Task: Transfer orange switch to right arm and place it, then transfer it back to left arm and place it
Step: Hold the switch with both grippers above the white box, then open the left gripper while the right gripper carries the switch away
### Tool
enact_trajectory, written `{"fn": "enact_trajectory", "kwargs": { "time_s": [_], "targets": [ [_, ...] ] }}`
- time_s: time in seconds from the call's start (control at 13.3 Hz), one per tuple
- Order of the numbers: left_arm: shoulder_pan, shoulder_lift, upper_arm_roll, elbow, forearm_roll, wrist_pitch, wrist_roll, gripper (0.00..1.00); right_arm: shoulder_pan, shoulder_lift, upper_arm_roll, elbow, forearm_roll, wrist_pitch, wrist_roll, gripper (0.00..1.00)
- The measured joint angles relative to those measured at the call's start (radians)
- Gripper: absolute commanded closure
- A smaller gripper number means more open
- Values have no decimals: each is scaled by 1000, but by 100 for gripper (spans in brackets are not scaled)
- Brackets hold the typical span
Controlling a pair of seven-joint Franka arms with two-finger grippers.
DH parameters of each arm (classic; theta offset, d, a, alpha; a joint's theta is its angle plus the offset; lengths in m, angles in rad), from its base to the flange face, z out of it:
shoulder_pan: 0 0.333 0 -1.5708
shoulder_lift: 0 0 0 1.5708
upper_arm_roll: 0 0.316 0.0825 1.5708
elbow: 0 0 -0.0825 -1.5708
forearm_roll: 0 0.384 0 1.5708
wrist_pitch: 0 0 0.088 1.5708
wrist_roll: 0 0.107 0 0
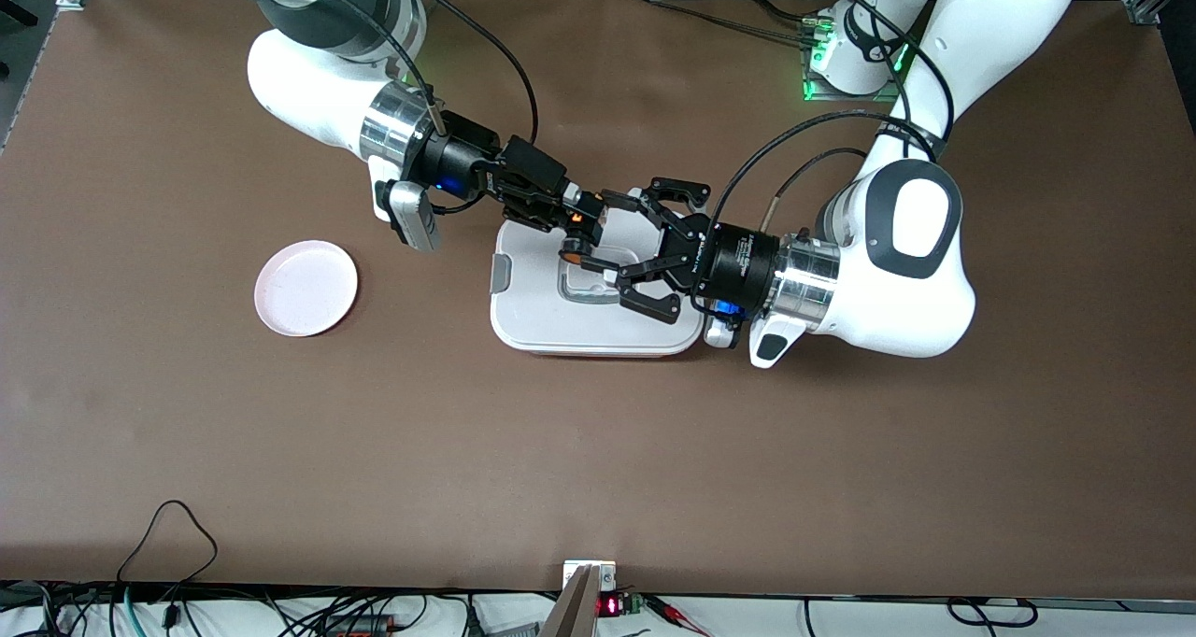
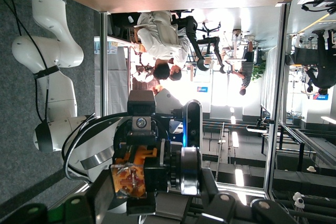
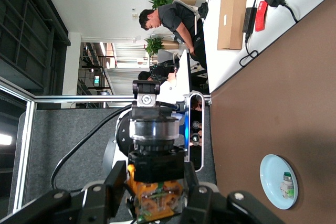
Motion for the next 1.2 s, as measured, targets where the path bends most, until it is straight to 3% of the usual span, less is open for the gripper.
{"fn": "enact_trajectory", "kwargs": {
  "time_s": [0.15,1.2],
  "targets": [
    [-1,1,0,2,0,0,-1,0,0,0,0,0,0,0,0,100],
    [-4,10,6,2,1,-17,-1,0,-49,-9,-2,32,-3,-14,0,100]
  ]
}}
